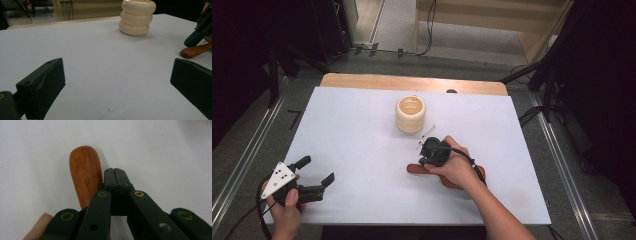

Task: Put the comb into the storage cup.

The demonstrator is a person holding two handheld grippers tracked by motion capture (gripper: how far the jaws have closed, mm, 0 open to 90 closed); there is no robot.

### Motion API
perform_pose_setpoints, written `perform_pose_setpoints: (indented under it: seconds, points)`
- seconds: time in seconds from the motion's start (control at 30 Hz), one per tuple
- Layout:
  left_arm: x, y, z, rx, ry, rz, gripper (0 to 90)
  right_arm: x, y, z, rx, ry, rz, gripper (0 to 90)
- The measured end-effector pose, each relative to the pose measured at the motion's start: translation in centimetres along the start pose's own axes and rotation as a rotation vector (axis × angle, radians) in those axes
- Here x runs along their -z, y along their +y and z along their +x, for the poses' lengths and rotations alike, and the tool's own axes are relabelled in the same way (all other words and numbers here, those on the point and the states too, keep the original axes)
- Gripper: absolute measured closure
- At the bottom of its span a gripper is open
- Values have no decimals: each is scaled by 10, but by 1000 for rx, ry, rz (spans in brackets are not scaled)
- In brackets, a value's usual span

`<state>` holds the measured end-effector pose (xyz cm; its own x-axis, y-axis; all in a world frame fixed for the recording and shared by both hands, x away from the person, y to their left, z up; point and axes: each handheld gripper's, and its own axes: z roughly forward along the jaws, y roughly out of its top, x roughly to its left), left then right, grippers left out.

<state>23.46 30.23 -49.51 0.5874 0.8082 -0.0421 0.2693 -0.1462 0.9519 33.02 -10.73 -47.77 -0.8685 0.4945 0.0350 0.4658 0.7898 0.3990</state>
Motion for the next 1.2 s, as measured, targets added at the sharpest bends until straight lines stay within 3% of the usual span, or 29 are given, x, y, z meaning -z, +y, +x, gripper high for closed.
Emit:
perform_pose_setpoints:
  seconds: [0.23, 0.33, 0.43, 0.7, 0.8, 0.83, 0.87, 0.9, 0.93, 1.0, 1.2]
  points:
    - [1, 0, 0, 6, 1, 0, 0, 0, 0, 10, 50, 31, 6, 883]
    - [1, 0, 0, 1, 2, 3, 0, 3, -1, 9, 49, 15, -14, 883]
    - [1, 0, 0, 3, 2, 3, 0, 8, -3, 6, 22, 18, -74, 880]
    - [1, 0, 1, 8, -1, -1, 0, 29, -14, -1, -53, -39, -283, 480]
    - [1, 0, 1, 6, -1, 1, 0, 37, -21, -4, -84, -67, -357, 282]
    - [1, 0, 1, 6, -1, 1, 0, 37, -21, -4, -84, -67, -357, 282]
    - [1, 0, 0, 6, -1, 1, 0, 42, -26, -5, -120, -85, -396, 97]
    - [1, 0, 0, 6, -1, 0, 0, 42, -26, -5, -120, -85, -396, 97]
    - [1, 0, 0, 7, 0, 0, 0, 47, -34, -7, -139, -104, -438, 13]
    - [0, 0, 0, 3, -1, 2, 0, 52, -41, -9, -156, -94, -483, 0]
    - [0, 0, 0, -1, -1, 2, 0, 65, -65, -13, -204, -130, -592, 0]
